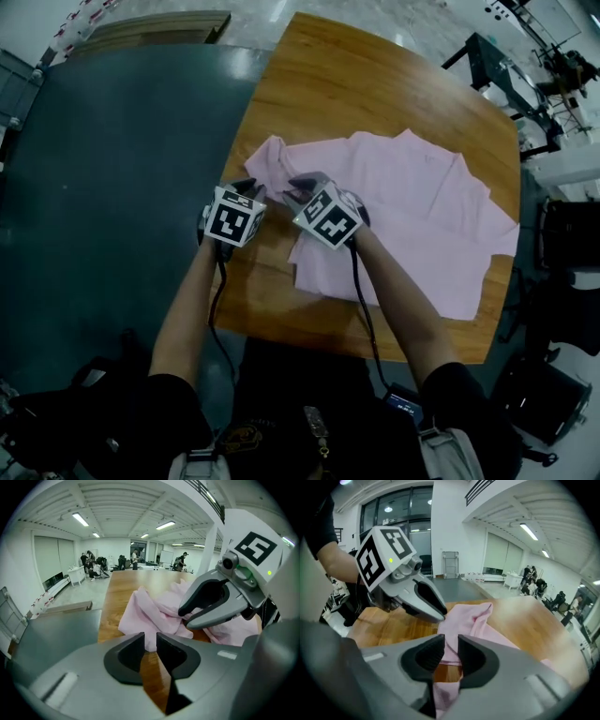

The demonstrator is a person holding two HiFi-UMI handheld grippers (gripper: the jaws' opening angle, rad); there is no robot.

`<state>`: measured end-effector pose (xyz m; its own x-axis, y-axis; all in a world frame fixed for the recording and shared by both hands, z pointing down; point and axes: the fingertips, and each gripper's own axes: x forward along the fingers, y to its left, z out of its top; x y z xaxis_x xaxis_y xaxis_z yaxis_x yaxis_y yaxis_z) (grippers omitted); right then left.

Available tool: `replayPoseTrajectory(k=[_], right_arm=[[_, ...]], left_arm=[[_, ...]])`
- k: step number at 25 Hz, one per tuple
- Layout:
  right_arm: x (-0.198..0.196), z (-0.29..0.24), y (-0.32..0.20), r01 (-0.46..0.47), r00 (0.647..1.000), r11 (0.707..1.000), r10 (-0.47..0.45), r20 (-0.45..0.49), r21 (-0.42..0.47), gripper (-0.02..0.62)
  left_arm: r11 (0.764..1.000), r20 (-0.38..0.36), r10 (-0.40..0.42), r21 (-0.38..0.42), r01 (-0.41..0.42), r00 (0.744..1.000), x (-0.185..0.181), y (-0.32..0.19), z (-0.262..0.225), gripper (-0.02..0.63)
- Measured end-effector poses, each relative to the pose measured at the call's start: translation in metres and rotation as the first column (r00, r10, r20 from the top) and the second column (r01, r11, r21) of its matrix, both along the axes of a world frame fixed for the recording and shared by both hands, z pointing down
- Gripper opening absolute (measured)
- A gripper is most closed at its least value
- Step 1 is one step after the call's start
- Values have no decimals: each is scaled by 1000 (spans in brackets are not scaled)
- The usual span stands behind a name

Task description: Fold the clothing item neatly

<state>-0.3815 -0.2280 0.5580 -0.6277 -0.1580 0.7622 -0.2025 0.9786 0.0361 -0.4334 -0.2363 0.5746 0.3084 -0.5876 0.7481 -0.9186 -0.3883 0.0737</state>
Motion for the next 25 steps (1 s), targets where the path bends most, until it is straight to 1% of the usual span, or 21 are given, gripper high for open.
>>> replayPoseTrajectory(k=[2,4,6,8,9,10,11,12,14,16,18,21,25], right_arm=[[2,10,7,57,996,998,-58,-69,-13,77],[6,19,15,90,989,995,-93,-115,-31,77],[8,30,18,92,984,995,-97,-148,-42,77],[8,39,18,85,982,995,-91,-167,-45,77],[7,41,17,85,981,996,-91,-173,-40,66],[7,41,16,87,980,996,-91,-176,-34,56],[6,38,16,87,981,996,-90,-174,-26,31],[6,34,15,83,982,996,-85,-166,-20,20],[6,21,14,64,989,998,-65,-132,-15,18],[6,4,12,26,997,1000,-28,-75,-17,18],[5,-16,9,-31,1000,999,31,3,-33,17],[10,-49,4,-116,987,992,120,107,-44,17],[35,-85,-9,-205,964,979,201,174,6,17]], left_arm=[[1000,-32,25,12,-24,999,4,-5,-1,86],[998,-70,58,12,-57,996,11,-9,-5,87],[996,-94,93,-4,-94,991,18,-14,-2,97],[993,-100,113,-30,-116,989,24,-21,6,103],[992,-100,118,-42,-122,988,26,-24,8,100],[990,-104,124,-49,-129,987,28,-27,9,46],[989,-113,134,-52,-140,985,29,-30,7,14],[987,-125,147,-50,-154,981,29,-32,2,12],[984,-135,171,-30,-176,976,27,-38,-14,12],[981,-120,194,11,-194,974,22,-46,-35,12],[975,-96,219,56,-214,971,19,-55,-60,12],[963,-60,253,115,-246,965,23,-66,-94,12],[944,-29,296,162,-288,955,41,-77,-126,12]])
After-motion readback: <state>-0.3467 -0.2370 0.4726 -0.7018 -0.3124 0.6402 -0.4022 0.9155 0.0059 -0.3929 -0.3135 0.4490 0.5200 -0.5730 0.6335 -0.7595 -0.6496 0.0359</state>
